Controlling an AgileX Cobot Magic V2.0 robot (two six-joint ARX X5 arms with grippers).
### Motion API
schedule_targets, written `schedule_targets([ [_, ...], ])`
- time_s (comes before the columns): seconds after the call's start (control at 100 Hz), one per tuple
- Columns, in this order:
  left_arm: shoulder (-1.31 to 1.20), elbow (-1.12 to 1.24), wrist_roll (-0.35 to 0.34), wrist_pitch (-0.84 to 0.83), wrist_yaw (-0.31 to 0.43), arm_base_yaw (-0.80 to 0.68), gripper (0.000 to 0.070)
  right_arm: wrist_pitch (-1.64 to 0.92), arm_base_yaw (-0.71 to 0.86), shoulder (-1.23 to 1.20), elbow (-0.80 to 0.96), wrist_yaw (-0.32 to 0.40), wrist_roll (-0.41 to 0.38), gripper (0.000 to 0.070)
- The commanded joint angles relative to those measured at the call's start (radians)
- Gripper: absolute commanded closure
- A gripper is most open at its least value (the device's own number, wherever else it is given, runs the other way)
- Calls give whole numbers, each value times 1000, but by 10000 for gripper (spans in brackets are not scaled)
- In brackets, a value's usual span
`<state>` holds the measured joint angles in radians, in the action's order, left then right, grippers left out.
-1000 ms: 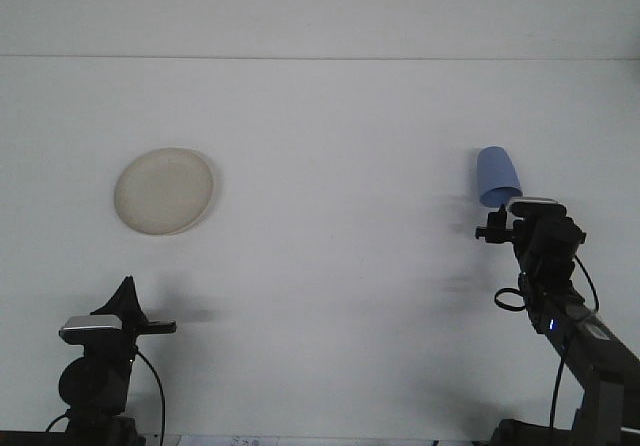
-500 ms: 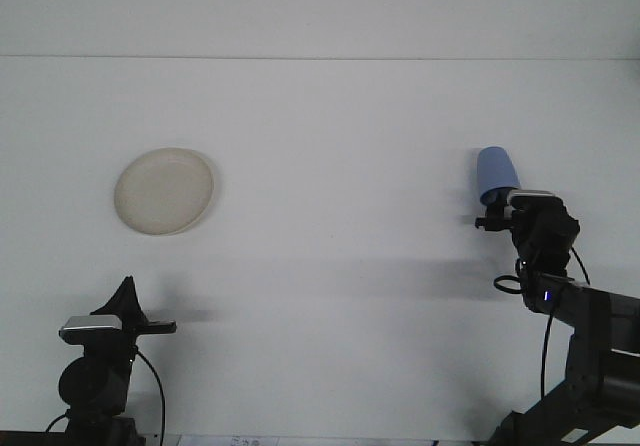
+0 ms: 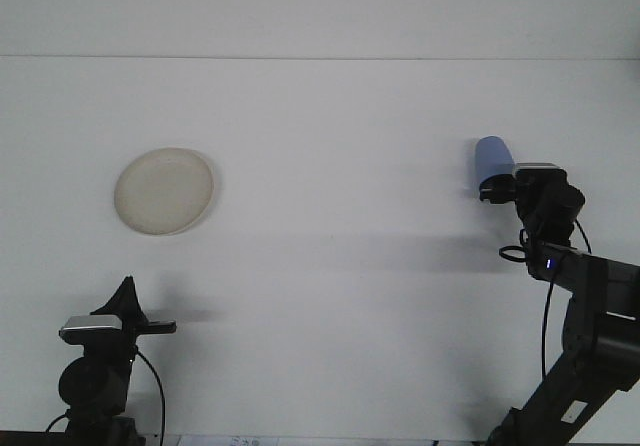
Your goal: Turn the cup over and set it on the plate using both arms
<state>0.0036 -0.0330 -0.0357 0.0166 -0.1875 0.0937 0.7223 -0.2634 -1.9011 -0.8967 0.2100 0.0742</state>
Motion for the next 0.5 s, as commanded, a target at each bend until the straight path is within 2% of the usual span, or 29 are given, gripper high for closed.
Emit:
schedule_targets([
  [0.0, 0, 19, 3, 13, -3, -1, 688, 11, -2, -31, -25, 6, 2, 538],
  [0.08, 0, 19, 3, 14, -3, -1, 688, 23, -2, -32, -27, 23, 5, 650],
  [0.2, 0, 19, 3, 14, -3, -1, 688, 45, -2, -31, -27, 31, 5, 697],
  [0.36, 0, 19, 3, 14, -3, -1, 688, 21, -2, -14, -27, 73, -2, 697],
  [0.49, 0, 19, 3, 14, -3, -1, 688, -73, 3, 57, -27, 71, -30, 697],
])
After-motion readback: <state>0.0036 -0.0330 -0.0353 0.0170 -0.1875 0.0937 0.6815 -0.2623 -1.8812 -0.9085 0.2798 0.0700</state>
